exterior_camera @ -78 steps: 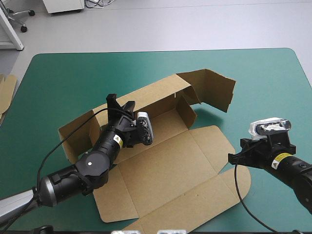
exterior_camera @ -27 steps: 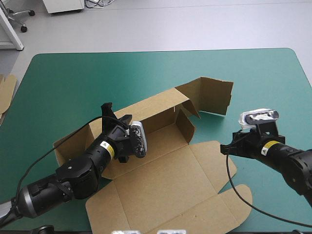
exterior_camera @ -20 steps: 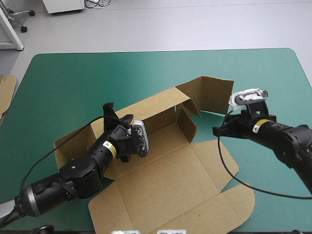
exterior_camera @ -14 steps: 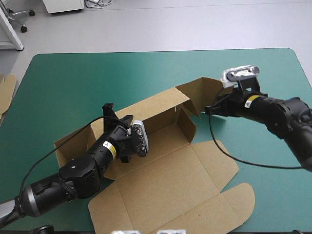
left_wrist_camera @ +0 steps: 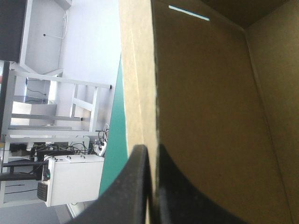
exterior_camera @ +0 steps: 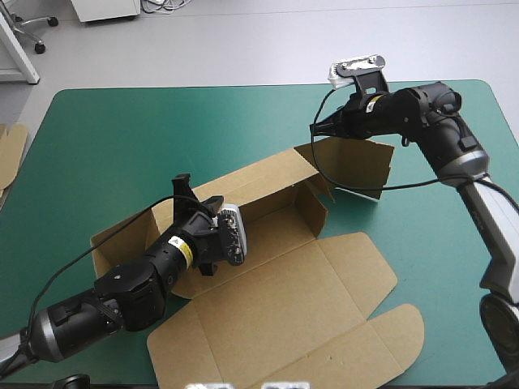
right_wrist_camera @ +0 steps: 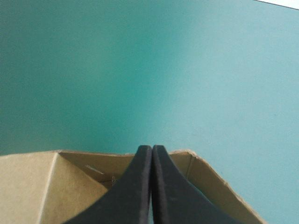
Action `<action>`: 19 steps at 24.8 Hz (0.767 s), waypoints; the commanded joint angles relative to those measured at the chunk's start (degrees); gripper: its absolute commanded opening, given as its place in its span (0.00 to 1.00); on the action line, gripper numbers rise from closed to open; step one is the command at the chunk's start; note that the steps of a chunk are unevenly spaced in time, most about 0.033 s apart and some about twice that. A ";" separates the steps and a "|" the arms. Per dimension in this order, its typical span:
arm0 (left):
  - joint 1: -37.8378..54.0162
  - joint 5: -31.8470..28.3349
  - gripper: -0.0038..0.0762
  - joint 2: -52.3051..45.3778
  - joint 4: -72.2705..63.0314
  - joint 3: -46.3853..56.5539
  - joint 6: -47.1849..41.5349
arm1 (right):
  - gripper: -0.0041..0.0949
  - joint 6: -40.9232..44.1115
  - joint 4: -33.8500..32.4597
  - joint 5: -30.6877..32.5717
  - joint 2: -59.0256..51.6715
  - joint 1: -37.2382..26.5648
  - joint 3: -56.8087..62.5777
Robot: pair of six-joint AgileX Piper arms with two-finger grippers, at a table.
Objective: Fold the box
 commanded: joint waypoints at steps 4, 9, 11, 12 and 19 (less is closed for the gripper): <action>-0.36 -0.86 0.03 -0.75 -3.89 -1.19 -0.16 | 0.03 -2.16 2.93 -3.52 4.92 0.02 -5.18; -0.36 -0.86 0.03 -0.75 -2.92 -1.19 0.06 | 0.03 -2.40 0.61 -2.08 6.33 -0.17 -5.31; -0.36 -0.75 0.03 -0.75 -2.56 -1.19 0.06 | 0.03 -2.40 -1.69 0.45 6.33 -0.17 -5.43; -0.36 -0.65 0.03 -0.75 -2.43 -1.19 -0.33 | 0.03 -2.40 -2.24 1.73 6.33 -0.17 -5.69; -0.36 0.22 0.03 -1.79 -0.90 -1.19 -0.05 | 0.03 -3.33 -0.91 8.41 5.99 -0.17 -6.23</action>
